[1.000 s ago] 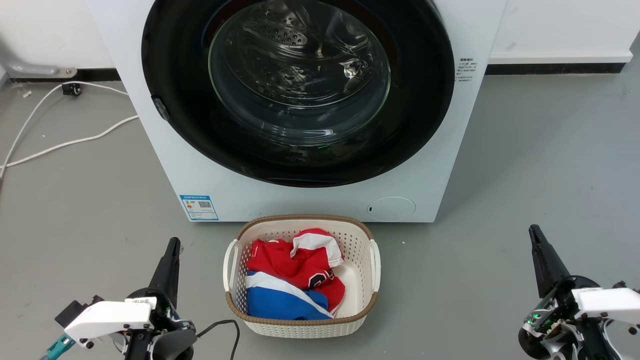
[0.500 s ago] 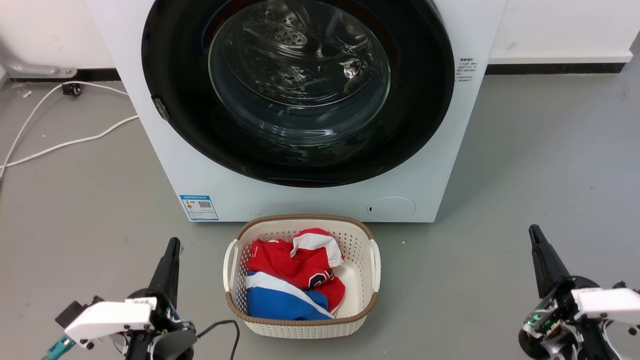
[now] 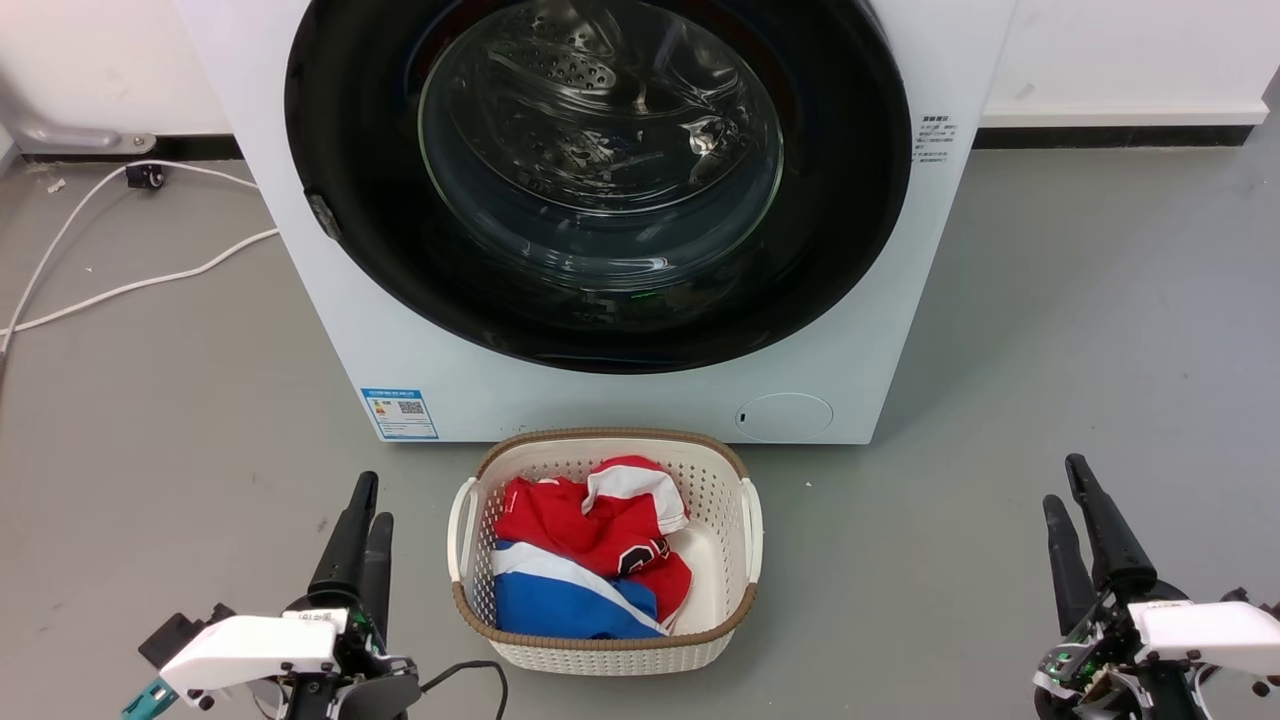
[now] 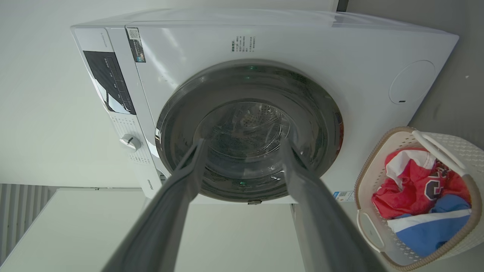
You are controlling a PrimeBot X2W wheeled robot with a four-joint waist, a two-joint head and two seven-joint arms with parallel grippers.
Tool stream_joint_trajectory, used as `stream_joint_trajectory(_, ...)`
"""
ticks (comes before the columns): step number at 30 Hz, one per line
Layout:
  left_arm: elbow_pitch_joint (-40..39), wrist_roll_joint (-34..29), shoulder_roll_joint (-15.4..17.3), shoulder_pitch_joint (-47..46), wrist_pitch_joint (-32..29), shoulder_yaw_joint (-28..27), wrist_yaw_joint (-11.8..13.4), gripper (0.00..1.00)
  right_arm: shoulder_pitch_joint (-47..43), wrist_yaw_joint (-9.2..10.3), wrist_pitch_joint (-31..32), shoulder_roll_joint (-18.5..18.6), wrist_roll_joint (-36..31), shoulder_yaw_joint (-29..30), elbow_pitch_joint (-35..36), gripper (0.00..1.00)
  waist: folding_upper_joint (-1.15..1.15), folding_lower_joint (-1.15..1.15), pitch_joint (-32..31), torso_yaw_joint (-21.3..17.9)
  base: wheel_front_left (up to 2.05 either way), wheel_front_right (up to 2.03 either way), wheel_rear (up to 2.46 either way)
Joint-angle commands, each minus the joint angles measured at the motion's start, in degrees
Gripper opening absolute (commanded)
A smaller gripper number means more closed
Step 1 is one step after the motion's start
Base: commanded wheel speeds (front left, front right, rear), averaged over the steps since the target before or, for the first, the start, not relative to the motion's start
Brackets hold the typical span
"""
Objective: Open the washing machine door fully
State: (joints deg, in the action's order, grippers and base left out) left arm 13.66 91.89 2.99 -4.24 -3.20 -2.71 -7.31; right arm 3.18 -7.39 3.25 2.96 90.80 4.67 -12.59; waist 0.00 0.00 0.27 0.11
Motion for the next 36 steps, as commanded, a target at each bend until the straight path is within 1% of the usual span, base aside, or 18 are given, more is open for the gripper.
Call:
stream_joint_trajectory(1, -1.6, -0.7, 0.4, -1.4, 0.7, 0.6, -0.1, 1.0, 0.5, -0.03, -0.6, 0.2, -0.8, -0.3, 1.6, 1.0, 0.0, 0.0, 0.0, 0.0, 0.0, 0.0, 0.0)
stream_joint_trajectory(6, -2.9, -4.2, 1.2, -1.7, 2.2, 2.0, -0.1, 1.0, 0.0, -0.04, -1.9, 0.4, -4.5, -0.8, 2.8, 1.0, 0.0, 0.0, 0.0, 0.1, 0.0, 0.0, 0.0)
stream_joint_trajectory(15, -4.1, -16.6, 1.7, -1.8, 4.3, 3.4, -0.1, 1.0, -0.4, -0.05, -4.1, 0.6, -15.6, -1.4, 4.7, 1.0, 0.0, 0.0, 0.0, 0.2, 0.0, 0.0, 0.0)
stream_joint_trajectory(18, -4.4, -21.3, 1.7, -1.8, 5.0, 3.7, -0.1, 1.0, -0.5, -0.05, -4.7, 0.8, -20.0, -1.5, 5.3, 1.0, 0.0, 0.0, -0.1, 0.3, 0.0, 0.0, 0.0)
stream_joint_trajectory(27, -5.5, -34.6, 2.3, -2.2, 6.8, 5.2, -0.1, 1.0, -0.9, -0.06, -6.6, 1.1, -36.8, -1.4, 6.7, 1.0, 0.0, 0.0, 0.0, 0.5, 0.0, 0.0, 0.0)
stream_joint_trajectory(31, -5.7, -39.6, 2.7, -2.3, 7.6, 6.0, -0.1, 1.0, -1.0, -0.07, -7.0, 1.0, -43.6, -1.7, 7.0, 1.0, 0.0, 0.0, 0.0, 0.6, 0.0, 0.0, 0.0)
stream_joint_trajectory(36, -5.9, -44.8, 3.4, -2.7, 8.5, 7.4, -0.1, 1.0, -1.3, -0.08, -7.0, 0.8, -50.1, -1.9, 7.9, 1.0, 0.0, 0.0, 0.0, 0.8, 0.0, 0.0, 0.0)
